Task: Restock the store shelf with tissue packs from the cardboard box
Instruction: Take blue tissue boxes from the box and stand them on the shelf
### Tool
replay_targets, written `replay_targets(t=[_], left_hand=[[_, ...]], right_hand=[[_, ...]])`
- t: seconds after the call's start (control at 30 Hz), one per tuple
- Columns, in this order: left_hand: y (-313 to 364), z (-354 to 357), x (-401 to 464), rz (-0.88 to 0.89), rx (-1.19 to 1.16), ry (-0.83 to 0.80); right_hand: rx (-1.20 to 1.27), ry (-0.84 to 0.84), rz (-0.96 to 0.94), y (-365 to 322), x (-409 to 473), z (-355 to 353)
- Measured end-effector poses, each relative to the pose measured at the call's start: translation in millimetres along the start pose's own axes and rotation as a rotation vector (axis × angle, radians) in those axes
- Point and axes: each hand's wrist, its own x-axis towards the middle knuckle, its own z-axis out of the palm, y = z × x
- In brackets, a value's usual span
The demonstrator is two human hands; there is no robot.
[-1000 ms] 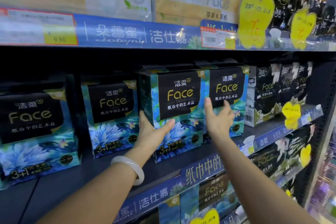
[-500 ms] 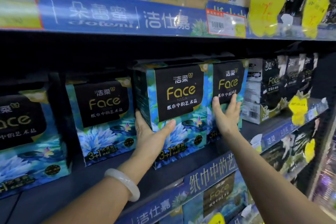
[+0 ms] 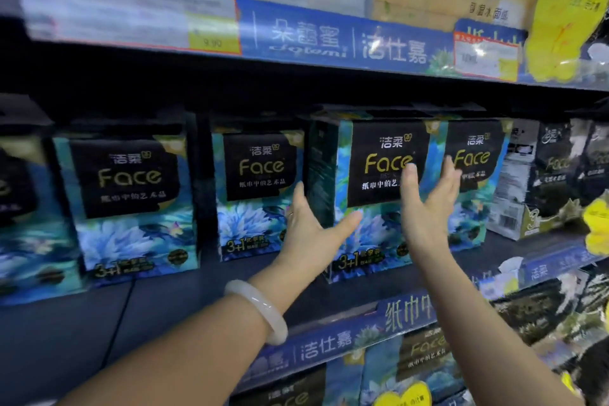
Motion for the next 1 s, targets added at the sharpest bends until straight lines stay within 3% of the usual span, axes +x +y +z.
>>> replay_targets(t=[0.17,0.4,0.6,0.8,1.0], left_hand=[[1.9,-76.8,-37.3,0.090,0.044,0.255],[-15.8,-232.0,-140.2,0.067,0.295,0.487],[-45.8,-363.9,-295.0,-0.053,0.561,0.713],[-100.7,-479.6,-495.0,-0.419,0.861,0.792],[-145.2,-543.9,-666.4,-0.924,1.003,0.674]], right_hand=[[-0.014,-0.239,-0.245,-51.4,-82.5,58.6],[0.029,-0.563,-0.269,-119.6,-216.6,140.2],[0.059,-0.857,-0.316,-194.0,-395.0,187.4],[-0.056,-1.233,-0.393,-236.0,-600.6,198.8],[-0.344,-1.692,-0.583,-239.5,-778.8,195.1]])
